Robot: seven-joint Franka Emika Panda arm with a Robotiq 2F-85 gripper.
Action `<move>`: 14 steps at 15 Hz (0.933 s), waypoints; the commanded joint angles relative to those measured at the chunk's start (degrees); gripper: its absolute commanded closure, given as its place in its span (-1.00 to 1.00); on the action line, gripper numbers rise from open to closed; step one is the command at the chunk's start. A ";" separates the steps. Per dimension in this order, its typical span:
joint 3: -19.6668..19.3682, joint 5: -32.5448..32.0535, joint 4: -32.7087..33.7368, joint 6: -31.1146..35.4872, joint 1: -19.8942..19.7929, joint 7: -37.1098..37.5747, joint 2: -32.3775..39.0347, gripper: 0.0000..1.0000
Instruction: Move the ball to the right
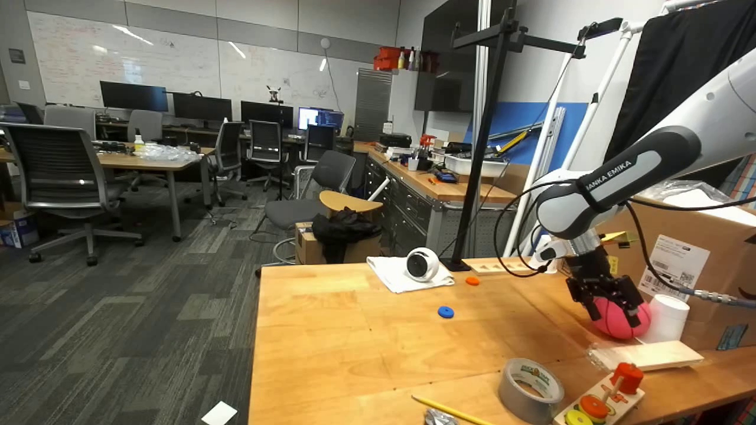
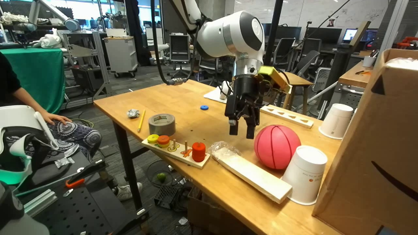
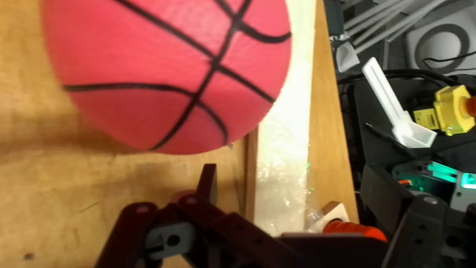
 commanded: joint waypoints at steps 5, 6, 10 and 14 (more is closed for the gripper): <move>-1.25 -16.16 -3.22 15.25 4.71 15.77 -1.30 -1.00; -1.66 -19.08 -3.78 17.33 4.88 18.82 -1.01 -1.00; -2.42 -28.33 -5.95 20.04 4.32 29.33 -1.19 -1.00; -1.21 -27.09 -7.24 16.91 2.92 31.34 -3.53 -1.00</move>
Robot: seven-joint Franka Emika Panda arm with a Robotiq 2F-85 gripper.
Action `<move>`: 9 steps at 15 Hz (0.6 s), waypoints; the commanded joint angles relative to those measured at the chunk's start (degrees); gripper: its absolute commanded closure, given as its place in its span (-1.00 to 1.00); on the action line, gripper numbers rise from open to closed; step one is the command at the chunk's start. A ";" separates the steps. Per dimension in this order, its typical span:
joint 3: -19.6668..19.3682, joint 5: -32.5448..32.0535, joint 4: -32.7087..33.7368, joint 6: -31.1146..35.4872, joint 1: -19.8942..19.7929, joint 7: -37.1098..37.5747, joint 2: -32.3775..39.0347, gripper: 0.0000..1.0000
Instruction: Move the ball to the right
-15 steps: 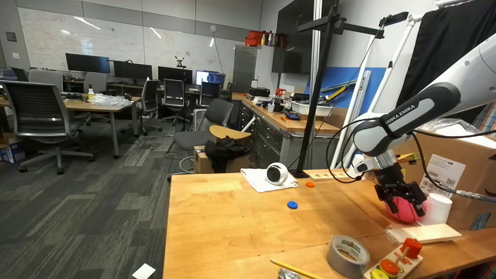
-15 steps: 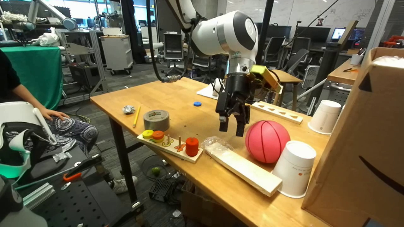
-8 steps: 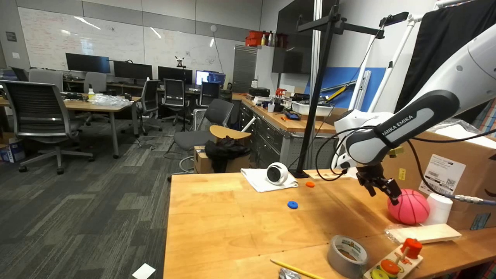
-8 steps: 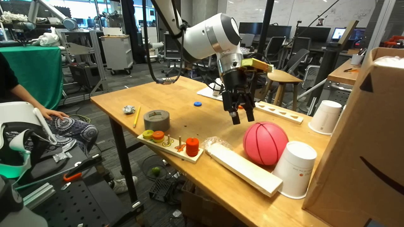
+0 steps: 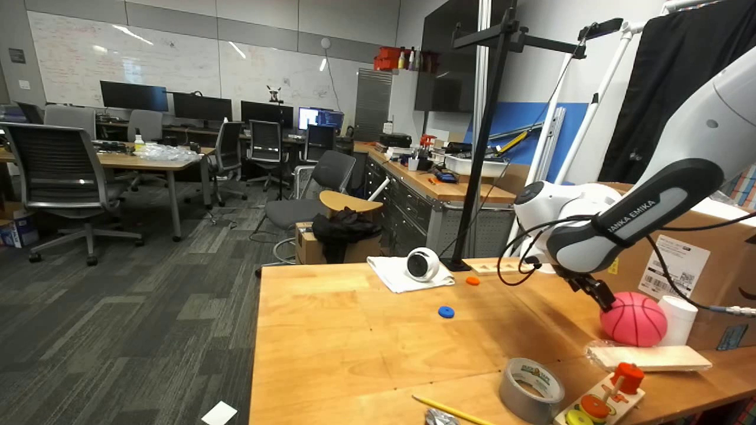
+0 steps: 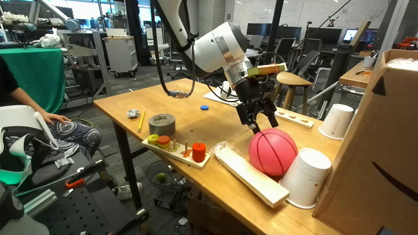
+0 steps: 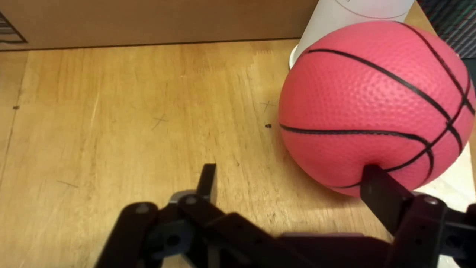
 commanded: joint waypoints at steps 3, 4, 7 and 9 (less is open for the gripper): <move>1.81 1.67 -2.97 0.53 -1.54 0.64 -5.04 -1.00; 2.08 1.91 -3.20 0.99 -1.60 0.54 -5.48 -1.00; 3.19 4.21 -3.33 -1.42 -0.99 0.27 -7.24 -1.00; 3.67 6.12 -3.52 -3.31 -0.80 -0.73 -8.44 -1.00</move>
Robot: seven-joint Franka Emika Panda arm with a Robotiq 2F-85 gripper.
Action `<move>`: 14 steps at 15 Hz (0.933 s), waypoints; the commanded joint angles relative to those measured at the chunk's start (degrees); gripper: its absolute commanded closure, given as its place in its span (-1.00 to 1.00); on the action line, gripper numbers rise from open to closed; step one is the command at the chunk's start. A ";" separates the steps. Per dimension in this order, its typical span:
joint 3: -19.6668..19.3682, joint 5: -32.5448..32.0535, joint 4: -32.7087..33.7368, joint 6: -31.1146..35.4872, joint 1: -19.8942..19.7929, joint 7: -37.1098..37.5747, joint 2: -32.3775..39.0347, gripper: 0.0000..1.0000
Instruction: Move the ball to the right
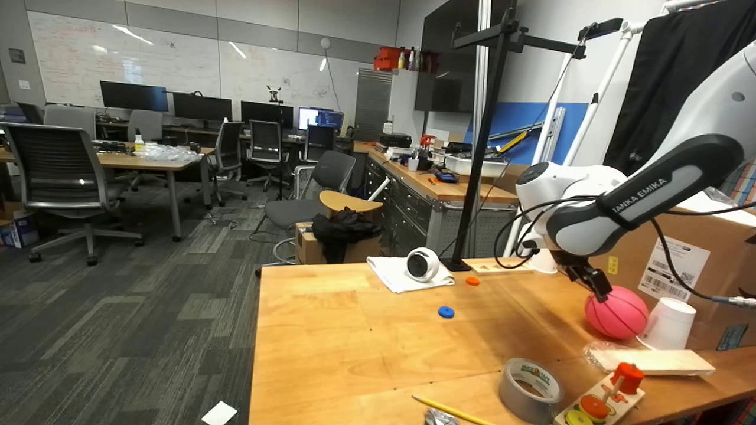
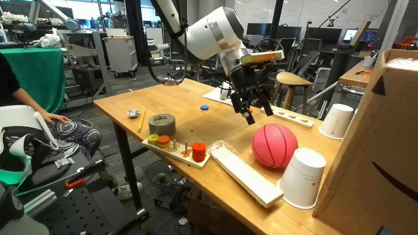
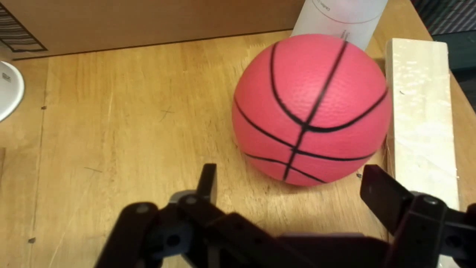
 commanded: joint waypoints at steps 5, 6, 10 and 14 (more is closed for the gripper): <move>0.64 3.87 -1.65 -9.87 -0.59 -2.71 -4.57 -1.00; 0.42 4.06 -1.57 -11.36 -0.83 -3.12 -4.32 -1.00; -0.74 4.19 -0.94 -20.44 -1.46 -3.40 -3.64 -1.00; -1.31 3.95 -0.41 -28.33 -2.34 -4.29 -3.82 -1.00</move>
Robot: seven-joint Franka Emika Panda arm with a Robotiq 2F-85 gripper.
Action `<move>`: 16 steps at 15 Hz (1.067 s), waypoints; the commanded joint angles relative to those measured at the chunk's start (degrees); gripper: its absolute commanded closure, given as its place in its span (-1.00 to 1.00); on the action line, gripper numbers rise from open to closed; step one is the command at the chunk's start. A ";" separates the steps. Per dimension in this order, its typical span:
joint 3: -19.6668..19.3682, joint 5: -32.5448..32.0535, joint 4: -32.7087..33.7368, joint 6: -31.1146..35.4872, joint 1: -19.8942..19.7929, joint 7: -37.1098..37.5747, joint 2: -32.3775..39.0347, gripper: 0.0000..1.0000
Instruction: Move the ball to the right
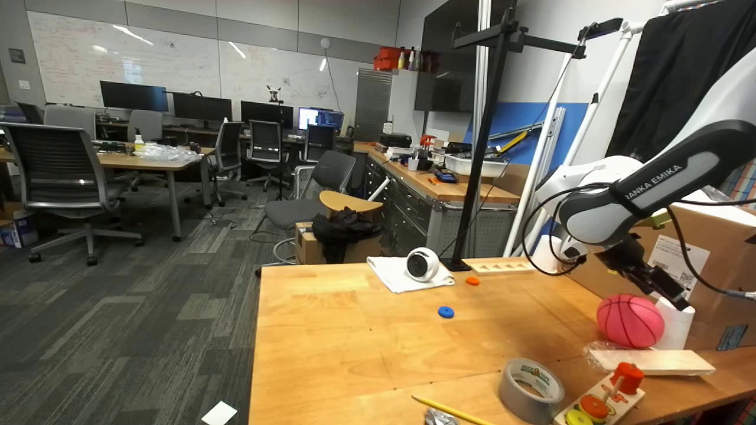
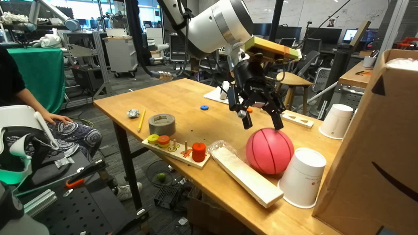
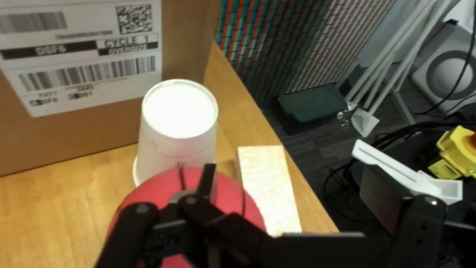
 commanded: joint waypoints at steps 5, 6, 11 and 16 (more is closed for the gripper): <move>0.87 3.24 -0.49 -9.27 -1.21 -4.80 -2.25 -1.00; 1.24 6.09 -1.07 -9.06 -1.48 -5.08 -2.75 -1.00; 3.14 18.38 -8.04 -3.57 -1.07 -6.98 -6.94 -1.00; 3.61 21.12 -11.69 4.25 -0.46 -10.95 -7.26 -1.00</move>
